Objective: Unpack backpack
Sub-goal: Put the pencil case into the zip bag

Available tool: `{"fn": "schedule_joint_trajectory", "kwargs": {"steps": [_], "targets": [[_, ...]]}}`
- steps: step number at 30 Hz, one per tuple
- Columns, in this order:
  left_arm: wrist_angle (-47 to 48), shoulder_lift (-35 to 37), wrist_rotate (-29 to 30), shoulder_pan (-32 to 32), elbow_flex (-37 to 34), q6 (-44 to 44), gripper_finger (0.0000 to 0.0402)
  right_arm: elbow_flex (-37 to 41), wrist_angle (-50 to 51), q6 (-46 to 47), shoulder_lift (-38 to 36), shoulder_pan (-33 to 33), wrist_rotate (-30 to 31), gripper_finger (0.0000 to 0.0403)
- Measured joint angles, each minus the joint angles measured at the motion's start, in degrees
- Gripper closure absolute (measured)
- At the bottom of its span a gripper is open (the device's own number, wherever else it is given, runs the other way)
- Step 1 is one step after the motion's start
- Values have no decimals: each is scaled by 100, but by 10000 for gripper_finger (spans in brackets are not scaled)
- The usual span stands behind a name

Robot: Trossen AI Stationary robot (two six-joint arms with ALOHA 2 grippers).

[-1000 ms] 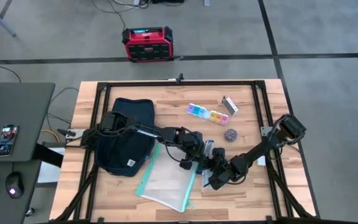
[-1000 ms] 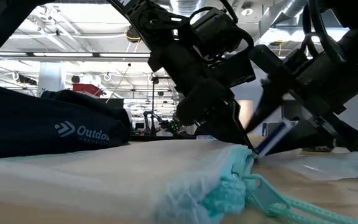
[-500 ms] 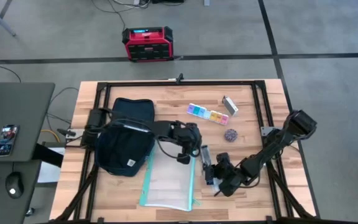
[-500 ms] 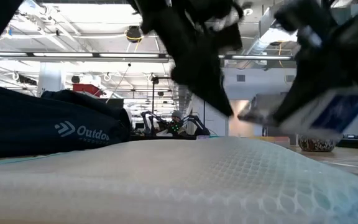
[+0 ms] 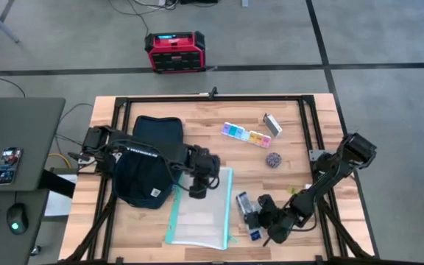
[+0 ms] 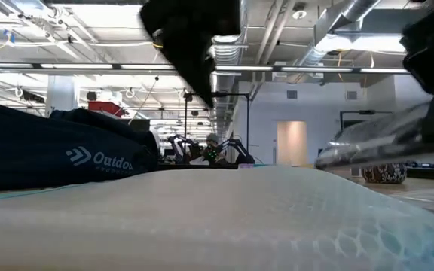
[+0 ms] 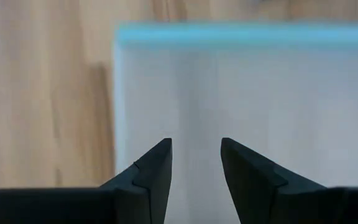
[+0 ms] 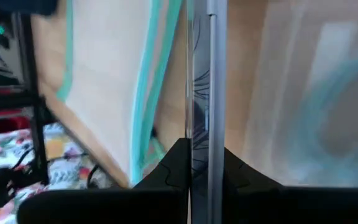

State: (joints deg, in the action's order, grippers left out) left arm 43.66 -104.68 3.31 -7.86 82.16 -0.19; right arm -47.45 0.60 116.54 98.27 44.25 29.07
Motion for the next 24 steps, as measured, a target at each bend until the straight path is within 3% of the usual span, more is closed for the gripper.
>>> {"fn": "schedule_joint_trajectory", "kwargs": {"steps": [10, 16, 24], "targets": [[-1432, 4, -199, -353, -1470, -582, 277, -16, -1656, -638, 747, -503, -433, 386], [-1889, 4, -199, -371, -1704, -585, 277, -7, -1940, -1108, 762, -864, -519, 386], [-2087, 4, -199, -371, -1725, -486, 277, -14, -2342, -1592, 776, -1289, -1092, 386]]}}
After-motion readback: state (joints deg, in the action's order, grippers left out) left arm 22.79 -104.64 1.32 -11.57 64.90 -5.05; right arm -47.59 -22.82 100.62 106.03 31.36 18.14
